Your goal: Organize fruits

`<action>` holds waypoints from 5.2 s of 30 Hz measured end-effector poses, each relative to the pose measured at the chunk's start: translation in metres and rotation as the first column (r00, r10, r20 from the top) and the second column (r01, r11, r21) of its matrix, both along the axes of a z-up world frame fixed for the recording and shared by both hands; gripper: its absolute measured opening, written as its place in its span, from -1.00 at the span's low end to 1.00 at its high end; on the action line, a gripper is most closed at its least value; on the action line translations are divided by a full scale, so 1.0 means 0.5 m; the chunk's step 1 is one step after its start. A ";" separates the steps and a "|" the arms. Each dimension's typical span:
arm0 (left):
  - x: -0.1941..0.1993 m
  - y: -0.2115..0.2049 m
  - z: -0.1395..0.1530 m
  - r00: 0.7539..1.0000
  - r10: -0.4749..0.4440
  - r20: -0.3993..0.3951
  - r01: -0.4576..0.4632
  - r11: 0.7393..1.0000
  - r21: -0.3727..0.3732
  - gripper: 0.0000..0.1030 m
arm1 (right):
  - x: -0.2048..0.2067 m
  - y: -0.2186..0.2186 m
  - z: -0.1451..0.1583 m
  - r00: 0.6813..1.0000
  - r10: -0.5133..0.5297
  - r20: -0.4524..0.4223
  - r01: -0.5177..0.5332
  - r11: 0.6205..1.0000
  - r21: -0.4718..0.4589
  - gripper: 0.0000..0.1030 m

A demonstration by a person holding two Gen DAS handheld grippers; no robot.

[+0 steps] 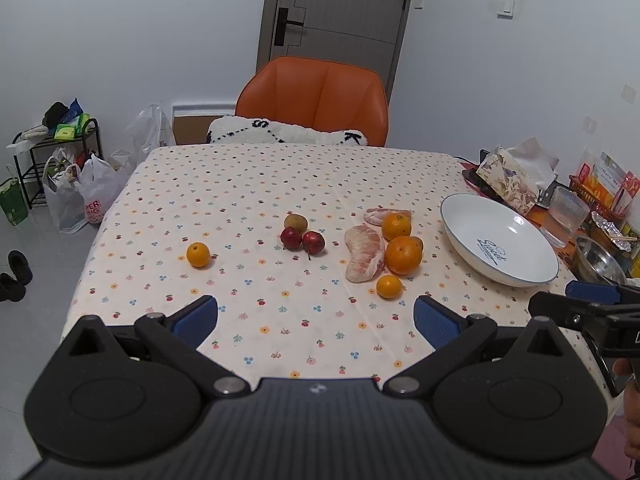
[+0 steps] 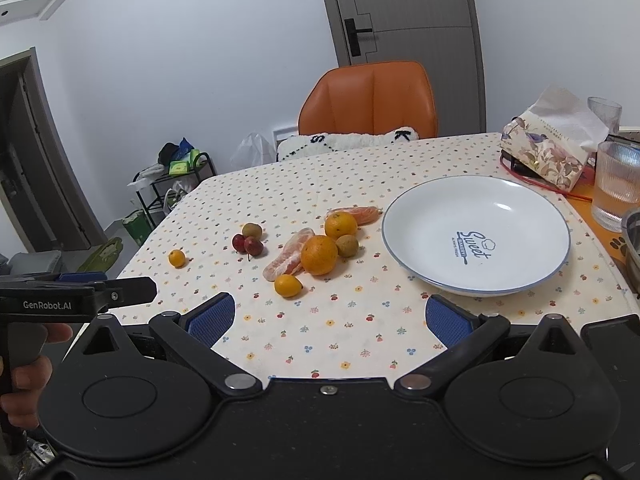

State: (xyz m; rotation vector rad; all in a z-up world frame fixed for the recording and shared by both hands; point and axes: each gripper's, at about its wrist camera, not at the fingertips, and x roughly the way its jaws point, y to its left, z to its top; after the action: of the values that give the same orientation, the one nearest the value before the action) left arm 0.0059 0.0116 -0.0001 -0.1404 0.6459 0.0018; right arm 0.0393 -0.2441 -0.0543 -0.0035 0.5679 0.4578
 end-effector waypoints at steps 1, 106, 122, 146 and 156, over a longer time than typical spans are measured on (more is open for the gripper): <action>0.002 0.001 -0.002 1.000 -0.001 0.001 0.001 1.000 -0.002 1.00 | 0.003 0.001 -0.002 1.000 0.002 -0.003 -0.002 1.000 0.001 1.00; 0.067 0.043 -0.018 0.990 0.089 0.108 -0.086 0.996 -0.034 -0.57 | 0.121 -0.011 -0.028 0.999 0.036 -0.019 -0.032 0.985 0.167 -0.30; 0.097 -0.044 -0.012 0.992 -0.040 0.123 0.047 0.997 -0.053 -0.57 | 0.093 -0.090 -0.017 0.996 -0.091 0.015 0.087 0.985 0.151 -0.30; 0.195 -0.198 -0.029 0.975 -0.200 0.093 0.204 0.979 -0.028 -0.57 | 0.132 -0.188 -0.046 0.980 -0.198 -0.005 0.196 0.969 0.148 -0.30; 0.254 -0.260 -0.045 0.966 -0.249 0.070 0.251 0.968 -0.018 -0.57 | 0.166 -0.199 -0.061 0.981 -0.195 -0.018 0.196 0.972 0.129 -0.30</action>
State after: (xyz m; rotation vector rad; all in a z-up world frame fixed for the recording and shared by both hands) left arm 0.1326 -0.1185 -0.0227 -0.0833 0.5925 -0.2547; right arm 0.1223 -0.3438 -0.0846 0.1775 0.5361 0.3020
